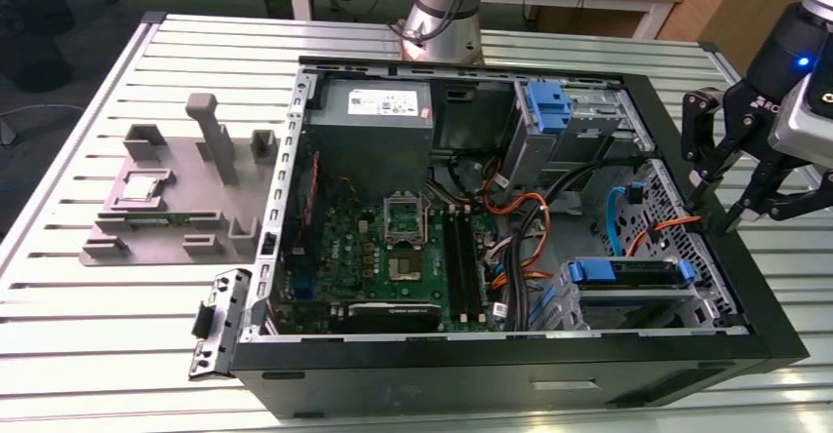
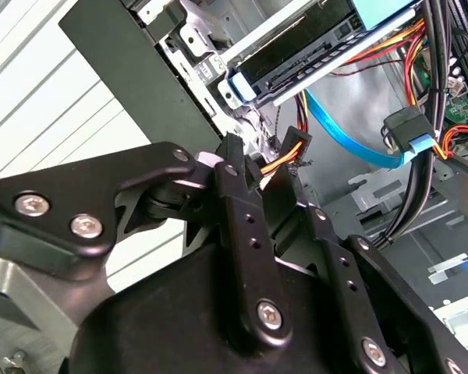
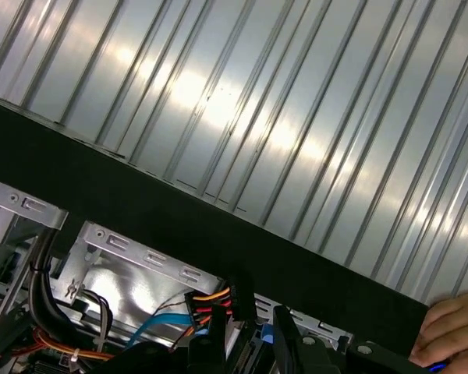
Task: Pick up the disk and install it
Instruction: 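Insert the first disk wire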
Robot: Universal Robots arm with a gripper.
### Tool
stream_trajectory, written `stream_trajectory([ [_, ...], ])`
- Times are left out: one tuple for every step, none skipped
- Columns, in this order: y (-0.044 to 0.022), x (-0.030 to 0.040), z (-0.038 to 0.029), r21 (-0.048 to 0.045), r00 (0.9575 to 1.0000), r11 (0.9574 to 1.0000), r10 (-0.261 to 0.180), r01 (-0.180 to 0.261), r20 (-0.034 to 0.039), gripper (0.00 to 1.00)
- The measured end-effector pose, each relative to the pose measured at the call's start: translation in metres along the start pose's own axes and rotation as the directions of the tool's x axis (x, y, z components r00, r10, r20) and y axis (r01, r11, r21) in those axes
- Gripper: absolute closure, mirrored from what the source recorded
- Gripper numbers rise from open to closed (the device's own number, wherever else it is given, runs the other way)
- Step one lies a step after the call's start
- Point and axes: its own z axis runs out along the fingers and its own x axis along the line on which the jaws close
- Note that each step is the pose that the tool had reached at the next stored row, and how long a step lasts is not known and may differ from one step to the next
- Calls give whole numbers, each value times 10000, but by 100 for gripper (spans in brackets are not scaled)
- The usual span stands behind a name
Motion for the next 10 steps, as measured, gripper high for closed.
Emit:
stream_trajectory([
  [1,0,0,-1,10000,10000,-2,2,1,63],
  [3,-1,0,-3,10000,10000,-28,28,5,63],
  [3,0,1,-10,10000,10000,-78,78,9,63],
  [4,0,3,-18,9999,9999,-125,125,11,63],
  [4,0,4,-26,9998,9998,-177,177,14,63],
  [3,0,5,-33,9998,9998,-221,221,16,63],
  [3,1,6,-38,9997,9997,-255,255,18,63],
  [5,4,8,-42,9996,9995,-298,298,15,63],
  [6,7,9,-34,9994,9994,-338,338,11,63],
  [6,11,11,-26,9993,9993,-372,372,7,63],
])
